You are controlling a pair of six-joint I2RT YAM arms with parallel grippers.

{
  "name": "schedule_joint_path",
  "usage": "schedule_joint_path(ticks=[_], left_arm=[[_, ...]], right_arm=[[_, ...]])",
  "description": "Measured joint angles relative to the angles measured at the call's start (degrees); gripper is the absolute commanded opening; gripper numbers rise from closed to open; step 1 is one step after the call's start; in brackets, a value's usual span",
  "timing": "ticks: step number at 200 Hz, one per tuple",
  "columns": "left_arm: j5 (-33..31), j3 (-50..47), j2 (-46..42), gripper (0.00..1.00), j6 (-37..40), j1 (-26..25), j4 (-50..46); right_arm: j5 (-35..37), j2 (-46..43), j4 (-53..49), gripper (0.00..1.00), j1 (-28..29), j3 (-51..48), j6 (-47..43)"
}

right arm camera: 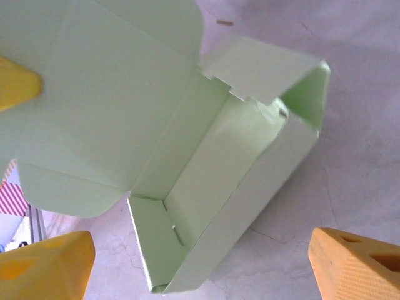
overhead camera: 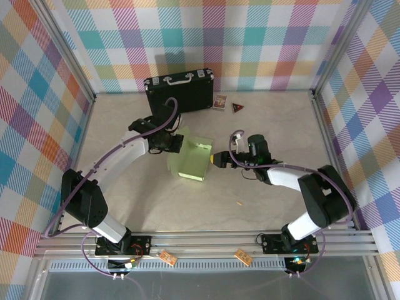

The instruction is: Fold the paper box

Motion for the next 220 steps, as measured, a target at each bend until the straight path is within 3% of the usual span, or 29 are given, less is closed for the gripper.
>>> schedule_joint_path(ticks=[51,103,121,166,220], left_arm=[[3.76,5.33,4.68,0.0,16.79,-0.5,-9.79],[6.38,5.14,3.67,0.0,27.56,-1.62,-10.43],[6.45,3.61,2.27,0.0,29.66,-2.49,-9.86],[6.16,2.4,1.57,0.0,32.13,-3.48,-8.5],[5.18,2.19,1.55,0.0,32.33,-3.69,-7.13]], right_arm=[[0.26,-6.91,-12.39,0.82,-3.1,2.86,-9.88],[-4.98,1.64,-20.06,0.65,-3.58,11.41,-14.03],[-7.48,5.73,-19.71,0.59,-3.58,11.91,-13.07],[-10.1,12.66,-18.82,0.55,-1.84,11.96,-10.51],[-10.84,14.05,-18.21,0.42,2.78,11.98,-8.63]])
